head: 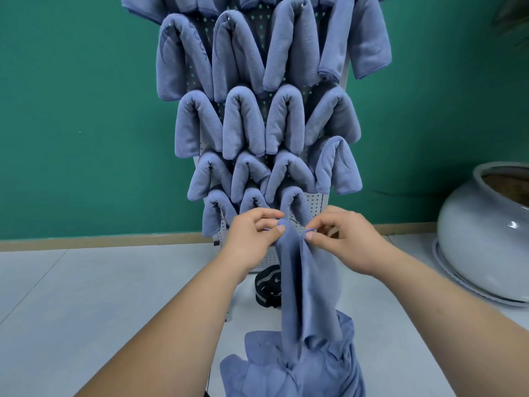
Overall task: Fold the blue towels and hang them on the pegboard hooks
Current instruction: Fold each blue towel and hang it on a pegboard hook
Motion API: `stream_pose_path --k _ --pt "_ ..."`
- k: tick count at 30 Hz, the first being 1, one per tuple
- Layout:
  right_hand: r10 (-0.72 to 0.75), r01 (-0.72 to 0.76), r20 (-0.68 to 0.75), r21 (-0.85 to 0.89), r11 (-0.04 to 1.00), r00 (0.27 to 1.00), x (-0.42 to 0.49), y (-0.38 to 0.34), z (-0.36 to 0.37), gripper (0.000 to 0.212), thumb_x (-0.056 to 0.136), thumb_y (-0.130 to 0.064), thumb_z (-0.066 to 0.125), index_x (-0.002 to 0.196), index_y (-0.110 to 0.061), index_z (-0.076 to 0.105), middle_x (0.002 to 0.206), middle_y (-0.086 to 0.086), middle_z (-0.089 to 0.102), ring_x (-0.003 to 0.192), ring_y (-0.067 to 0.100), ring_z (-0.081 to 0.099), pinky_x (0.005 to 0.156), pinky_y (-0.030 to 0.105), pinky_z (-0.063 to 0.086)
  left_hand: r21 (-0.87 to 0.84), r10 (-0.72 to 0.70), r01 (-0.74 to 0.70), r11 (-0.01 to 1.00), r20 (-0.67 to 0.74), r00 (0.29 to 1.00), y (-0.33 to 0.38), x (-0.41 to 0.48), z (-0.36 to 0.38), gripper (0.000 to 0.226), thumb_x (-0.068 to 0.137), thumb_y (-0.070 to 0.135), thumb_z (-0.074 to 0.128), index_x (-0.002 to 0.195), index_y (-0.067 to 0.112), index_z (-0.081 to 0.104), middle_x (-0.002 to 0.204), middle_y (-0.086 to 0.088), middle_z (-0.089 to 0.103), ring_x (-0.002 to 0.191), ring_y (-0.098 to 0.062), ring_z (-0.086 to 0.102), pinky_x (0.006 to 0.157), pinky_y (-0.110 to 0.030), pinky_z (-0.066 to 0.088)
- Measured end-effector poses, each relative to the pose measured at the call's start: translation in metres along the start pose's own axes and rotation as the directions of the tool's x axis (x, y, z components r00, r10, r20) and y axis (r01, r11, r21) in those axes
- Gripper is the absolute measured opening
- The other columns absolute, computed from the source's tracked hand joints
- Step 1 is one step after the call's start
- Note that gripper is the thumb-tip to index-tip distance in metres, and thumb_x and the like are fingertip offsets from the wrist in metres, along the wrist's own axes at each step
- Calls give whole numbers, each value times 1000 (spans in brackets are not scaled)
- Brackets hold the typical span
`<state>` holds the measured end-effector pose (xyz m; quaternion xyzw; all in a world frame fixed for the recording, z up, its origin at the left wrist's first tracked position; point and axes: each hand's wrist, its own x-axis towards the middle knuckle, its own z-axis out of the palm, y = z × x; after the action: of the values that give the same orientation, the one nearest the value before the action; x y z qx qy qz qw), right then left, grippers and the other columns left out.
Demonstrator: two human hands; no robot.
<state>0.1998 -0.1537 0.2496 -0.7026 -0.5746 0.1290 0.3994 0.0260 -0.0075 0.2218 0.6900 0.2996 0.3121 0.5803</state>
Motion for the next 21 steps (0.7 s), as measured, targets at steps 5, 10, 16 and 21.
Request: stream_pose_path --k 5,10,16,21 --pt "3 -5 22 77 997 1000 1 -3 9 9 93 -27 80 87 -27 73 75 -6 71 68 7 60 75 36 54 -54 37 -33 998 77 996 7 -8 15 16 95 7 75 109 15 73 96 -9 81 92 -19 74 96 -41 60" --pt "59 -53 -72 83 995 996 1 -3 12 23 86 -27 87 84 -23 64 69 -2 72 60 15 58 68 35 53 -60 59 -52 997 118 991 11 -11 21 22 98 0 61 109 14 73 96 -6 81 96 -13 74 91 -29 56" --pt "84 -81 -112 30 996 990 2 -1 8 20 87 -37 85 98 -32 68 69 -8 73 58 6 58 60 27 48 -73 114 -103 992 171 979 13 -14 20 16 97 12 75 113 12 71 98 -7 81 106 -33 74 105 -39 55" --pt "123 -140 144 114 984 982 1 13 2 5 96 -32 77 95 -27 76 67 -7 60 63 10 48 65 28 41 87 132 -149 985 176 975 8 -12 17 12 99 8 70 109 16 72 91 -1 80 80 -11 64 83 -27 55"
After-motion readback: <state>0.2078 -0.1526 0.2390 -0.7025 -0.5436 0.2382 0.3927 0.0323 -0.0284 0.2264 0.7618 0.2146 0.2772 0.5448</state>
